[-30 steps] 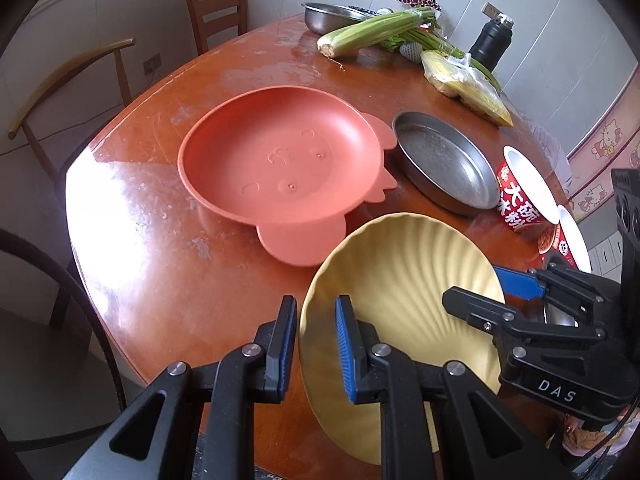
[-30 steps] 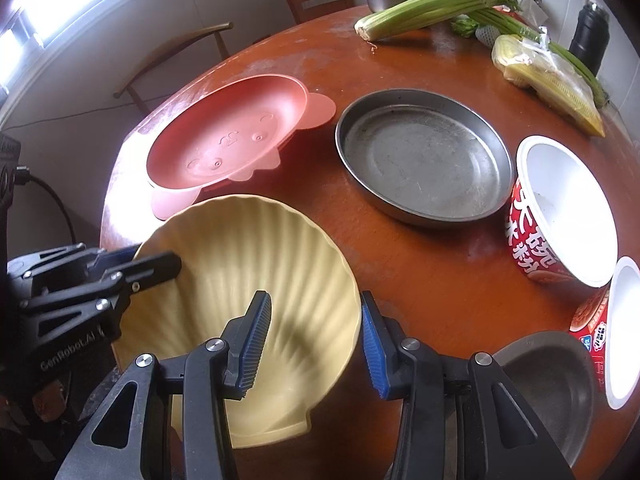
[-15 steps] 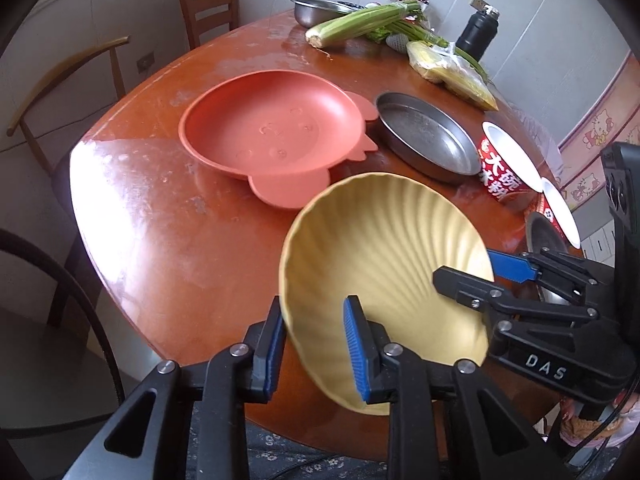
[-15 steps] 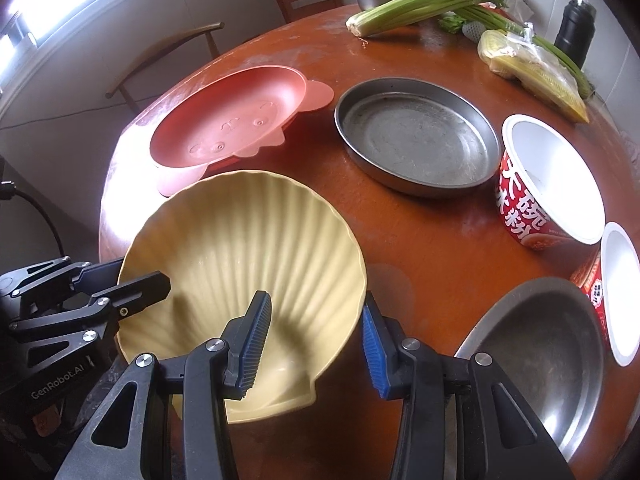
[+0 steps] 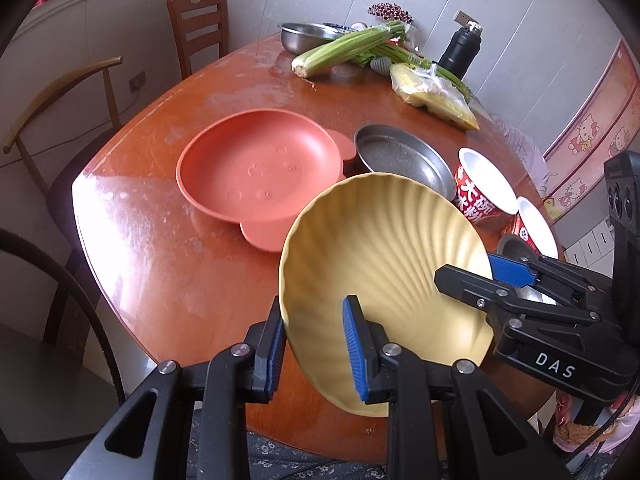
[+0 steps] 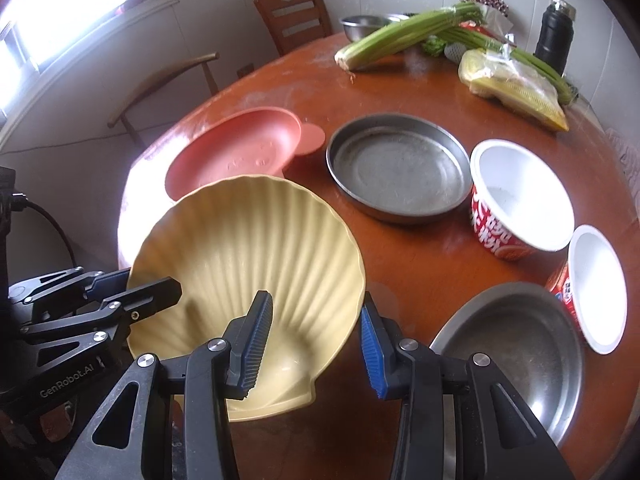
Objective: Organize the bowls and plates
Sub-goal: 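Lift the yellow plate and carry it toward the orange plate, then lower the yellow plate onto the orange plate and open the left tool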
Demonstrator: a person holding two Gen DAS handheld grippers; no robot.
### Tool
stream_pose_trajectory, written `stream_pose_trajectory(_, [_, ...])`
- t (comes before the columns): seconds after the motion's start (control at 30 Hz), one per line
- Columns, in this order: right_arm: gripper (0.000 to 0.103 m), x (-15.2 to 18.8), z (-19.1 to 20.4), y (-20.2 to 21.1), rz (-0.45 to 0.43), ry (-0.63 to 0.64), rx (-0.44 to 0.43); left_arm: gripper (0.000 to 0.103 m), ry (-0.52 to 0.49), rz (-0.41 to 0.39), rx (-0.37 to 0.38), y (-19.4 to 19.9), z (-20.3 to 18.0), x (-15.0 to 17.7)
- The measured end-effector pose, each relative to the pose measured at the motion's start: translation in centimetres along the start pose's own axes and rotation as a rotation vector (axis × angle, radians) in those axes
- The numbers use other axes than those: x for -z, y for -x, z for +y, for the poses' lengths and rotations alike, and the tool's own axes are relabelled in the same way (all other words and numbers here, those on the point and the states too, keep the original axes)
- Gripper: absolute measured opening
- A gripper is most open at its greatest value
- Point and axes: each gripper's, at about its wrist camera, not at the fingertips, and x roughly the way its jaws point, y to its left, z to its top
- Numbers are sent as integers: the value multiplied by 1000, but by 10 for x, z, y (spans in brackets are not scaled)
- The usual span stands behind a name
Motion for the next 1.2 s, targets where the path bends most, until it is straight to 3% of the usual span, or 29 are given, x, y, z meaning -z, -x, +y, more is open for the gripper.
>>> stream_pose_trajectory(0.43, [44,-41,27,-4,-38,53,7,28,27,-36,-29,9,27,-27])
stream_pose_trajectory(0.67, [44,-72,45,-25,-43,103,27,28,21,-58,-90,4,47,-50])
stream_pose_trajectory(1.2, [44,-122,49,-88,10,83,61,28,33,-6,-129,-39,77,-88])
